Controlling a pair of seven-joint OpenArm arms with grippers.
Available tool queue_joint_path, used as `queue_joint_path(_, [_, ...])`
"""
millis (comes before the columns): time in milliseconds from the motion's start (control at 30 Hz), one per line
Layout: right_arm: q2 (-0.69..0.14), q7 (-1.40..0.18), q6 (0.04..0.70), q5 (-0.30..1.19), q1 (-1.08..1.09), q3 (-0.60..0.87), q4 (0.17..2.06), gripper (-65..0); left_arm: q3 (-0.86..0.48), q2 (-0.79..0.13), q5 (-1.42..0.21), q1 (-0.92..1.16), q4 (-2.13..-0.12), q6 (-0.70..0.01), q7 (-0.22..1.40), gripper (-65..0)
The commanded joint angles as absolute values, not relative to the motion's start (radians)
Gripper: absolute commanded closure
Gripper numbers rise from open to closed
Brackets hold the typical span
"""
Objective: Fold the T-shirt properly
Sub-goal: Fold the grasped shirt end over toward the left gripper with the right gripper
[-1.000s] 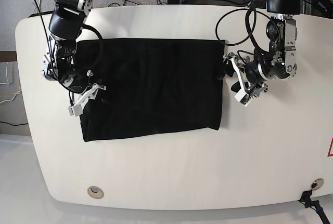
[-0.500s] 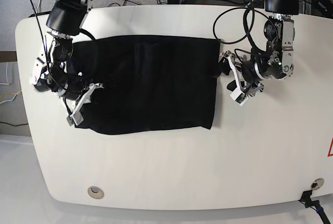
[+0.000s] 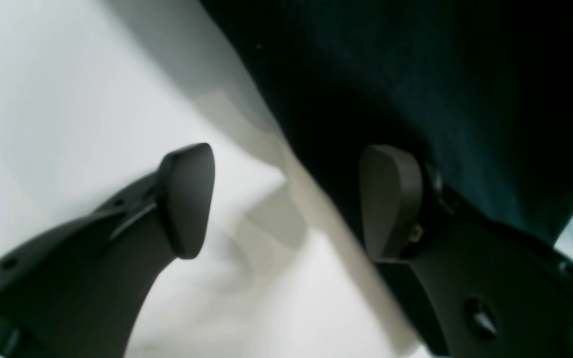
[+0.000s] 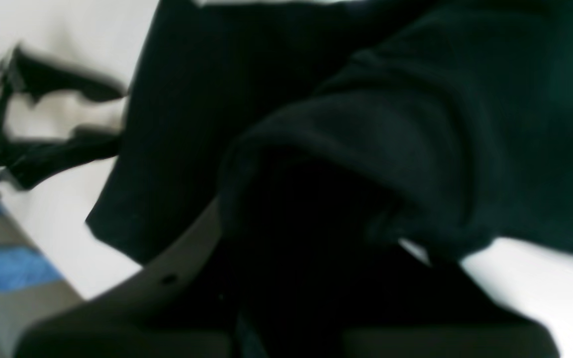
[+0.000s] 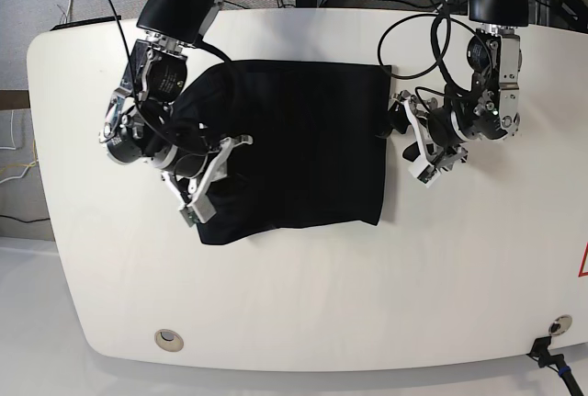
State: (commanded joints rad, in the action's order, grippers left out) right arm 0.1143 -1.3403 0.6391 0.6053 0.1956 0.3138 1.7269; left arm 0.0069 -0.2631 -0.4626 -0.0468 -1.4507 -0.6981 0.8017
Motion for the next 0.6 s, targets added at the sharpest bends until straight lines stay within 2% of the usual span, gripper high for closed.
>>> queue_joint_path(100, [0.157, -1.339, 0.572, 0.608, 0.193, 0.254, 1.727, 0.0, 0.007, -0.263, -0.463, -0.047, -1.451, -0.698, 0.802, -42.7])
queue_joint_path(167, [0.157, -1.336, 0.538, 0.608, 0.191, 0.223, 1.727, 0.0, 0.007, -0.263, -0.463, -0.047, -1.451, -0.698, 0.802, -42.7])
queue_joint_path(333, [0.157, -1.302, 0.53, 0.61, 0.191, 0.147, 1.719, 0.0, 0.008, -0.262, -0.463, -0.047, -1.449, -0.698, 0.802, -42.7])
queue_joint_path(367, [0.157, -1.3, 0.53, 0.61, 0.191, 0.125, 1.719, -1.4, 0.008, -0.262, -0.463, -0.047, -1.449, -0.698, 0.8, -42.7])
queue_joint_path(600, [0.157, -1.23, 0.53, 0.61, 0.197, -0.042, 1.659, -24.1, 0.008, -0.26, -0.464, -0.047, -1.449, -0.698, 0.8, -42.7])
